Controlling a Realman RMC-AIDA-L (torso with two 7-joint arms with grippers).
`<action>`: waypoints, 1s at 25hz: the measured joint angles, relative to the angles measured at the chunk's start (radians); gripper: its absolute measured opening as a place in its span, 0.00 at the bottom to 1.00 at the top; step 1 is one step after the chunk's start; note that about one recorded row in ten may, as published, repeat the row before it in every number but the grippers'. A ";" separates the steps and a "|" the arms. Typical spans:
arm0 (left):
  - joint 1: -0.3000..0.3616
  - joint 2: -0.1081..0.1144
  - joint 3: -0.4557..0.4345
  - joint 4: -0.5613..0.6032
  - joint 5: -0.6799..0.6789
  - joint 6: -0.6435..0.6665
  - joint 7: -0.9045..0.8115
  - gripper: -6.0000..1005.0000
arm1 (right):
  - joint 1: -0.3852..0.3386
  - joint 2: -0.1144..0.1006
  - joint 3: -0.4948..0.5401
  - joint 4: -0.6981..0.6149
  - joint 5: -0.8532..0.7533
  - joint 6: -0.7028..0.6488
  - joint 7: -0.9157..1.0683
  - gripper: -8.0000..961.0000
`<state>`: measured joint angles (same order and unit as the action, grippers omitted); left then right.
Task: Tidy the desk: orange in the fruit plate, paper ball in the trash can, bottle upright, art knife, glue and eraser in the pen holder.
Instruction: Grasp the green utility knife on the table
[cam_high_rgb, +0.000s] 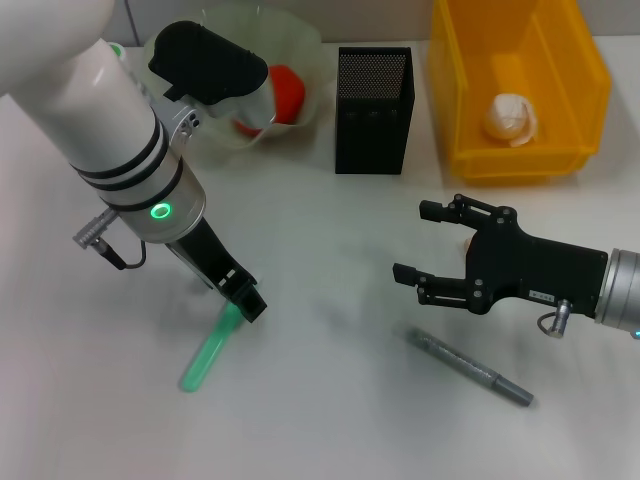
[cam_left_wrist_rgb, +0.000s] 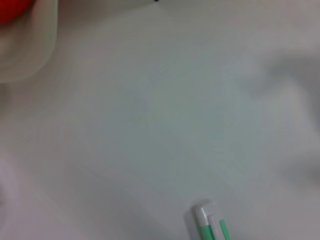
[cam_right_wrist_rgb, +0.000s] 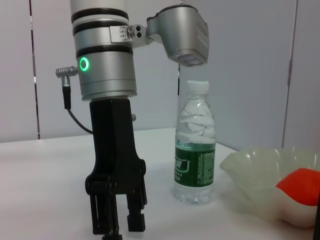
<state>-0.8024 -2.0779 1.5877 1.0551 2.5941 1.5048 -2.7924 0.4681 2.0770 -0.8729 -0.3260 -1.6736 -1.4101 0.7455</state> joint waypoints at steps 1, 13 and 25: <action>0.000 0.001 0.000 0.000 0.000 0.000 0.001 0.67 | 0.000 0.000 0.000 0.000 0.000 0.000 0.000 0.84; -0.002 0.001 0.000 -0.018 -0.002 -0.005 0.012 0.57 | 0.003 0.000 0.000 0.001 0.000 0.002 0.000 0.84; -0.007 -0.001 0.000 -0.037 -0.006 -0.011 0.017 0.52 | 0.003 0.000 0.000 0.002 0.000 0.003 0.002 0.84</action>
<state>-0.8090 -2.0786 1.5876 1.0182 2.5883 1.4934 -2.7758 0.4710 2.0770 -0.8728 -0.3242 -1.6736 -1.4069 0.7471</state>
